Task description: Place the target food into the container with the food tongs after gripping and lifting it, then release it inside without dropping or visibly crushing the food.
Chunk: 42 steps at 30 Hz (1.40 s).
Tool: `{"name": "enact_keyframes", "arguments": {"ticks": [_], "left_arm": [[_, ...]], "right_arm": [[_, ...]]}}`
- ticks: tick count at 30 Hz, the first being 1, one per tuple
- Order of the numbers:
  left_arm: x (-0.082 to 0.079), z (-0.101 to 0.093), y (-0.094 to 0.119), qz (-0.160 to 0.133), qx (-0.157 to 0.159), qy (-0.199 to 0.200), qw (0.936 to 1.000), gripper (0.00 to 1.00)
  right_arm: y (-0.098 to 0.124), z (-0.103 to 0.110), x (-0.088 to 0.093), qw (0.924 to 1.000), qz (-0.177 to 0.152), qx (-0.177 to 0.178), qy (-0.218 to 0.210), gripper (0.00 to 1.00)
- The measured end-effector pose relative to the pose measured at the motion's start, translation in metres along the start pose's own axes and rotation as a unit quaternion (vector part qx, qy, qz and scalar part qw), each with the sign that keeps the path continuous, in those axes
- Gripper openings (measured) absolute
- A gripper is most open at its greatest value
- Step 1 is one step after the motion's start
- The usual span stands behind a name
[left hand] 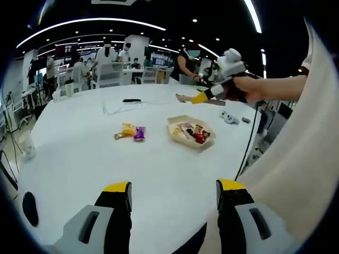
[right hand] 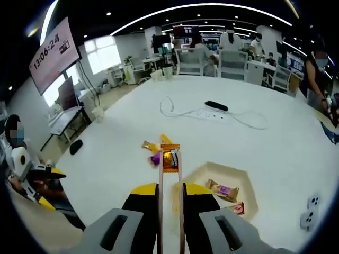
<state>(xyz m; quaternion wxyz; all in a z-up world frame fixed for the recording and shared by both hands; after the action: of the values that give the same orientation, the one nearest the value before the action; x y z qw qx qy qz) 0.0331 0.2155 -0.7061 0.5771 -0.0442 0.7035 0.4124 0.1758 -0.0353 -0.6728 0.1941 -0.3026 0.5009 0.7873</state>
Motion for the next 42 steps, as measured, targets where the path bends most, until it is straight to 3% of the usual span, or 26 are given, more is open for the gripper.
{"name": "enact_keyframes", "arguments": {"ticks": [4,13,23,29,42], "left_arm": [[-0.001,0.001,-0.001,-0.001,0.001,-0.001,1.0,0.65],[-0.013,-0.002,-0.017,-0.001,0.033,-0.027,0.9991,0.65],[-0.02,-0.005,-0.025,-0.001,0.051,-0.046,0.9976,0.65],[-0.018,-0.011,-0.025,0.009,0.054,-0.064,0.9965,0.65],[-0.012,-0.02,-0.023,0.014,0.054,-0.054,0.997,0.64]], "right_arm": [[0.003,-0.003,-0.001,1.0,-0.003,0.002,-0.003,0.15],[0.025,-0.033,-0.003,0.9986,-0.029,0.026,-0.035,0.15],[0.04,-0.045,0.003,0.997,-0.04,0.041,-0.053,0.15],[0.044,-0.056,0.009,0.9966,-0.04,0.047,-0.056,0.15],[0.05,-0.057,0.017,0.9955,-0.043,0.048,-0.069,0.16]]}}
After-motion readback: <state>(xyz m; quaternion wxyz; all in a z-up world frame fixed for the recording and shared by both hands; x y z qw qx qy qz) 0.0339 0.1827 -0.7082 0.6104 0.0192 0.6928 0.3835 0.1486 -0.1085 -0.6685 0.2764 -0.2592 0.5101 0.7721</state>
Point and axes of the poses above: the point that each gripper's makers call its tool centre point, and the gripper's own axes: y roughly backward along the fingers, z roughly to its left, x roughly out of its underside, the point moved 4 cm from there along y, roughly backward along the fingers, and after that the axes turned 14 degrees about -y, right-handed, at the moved point
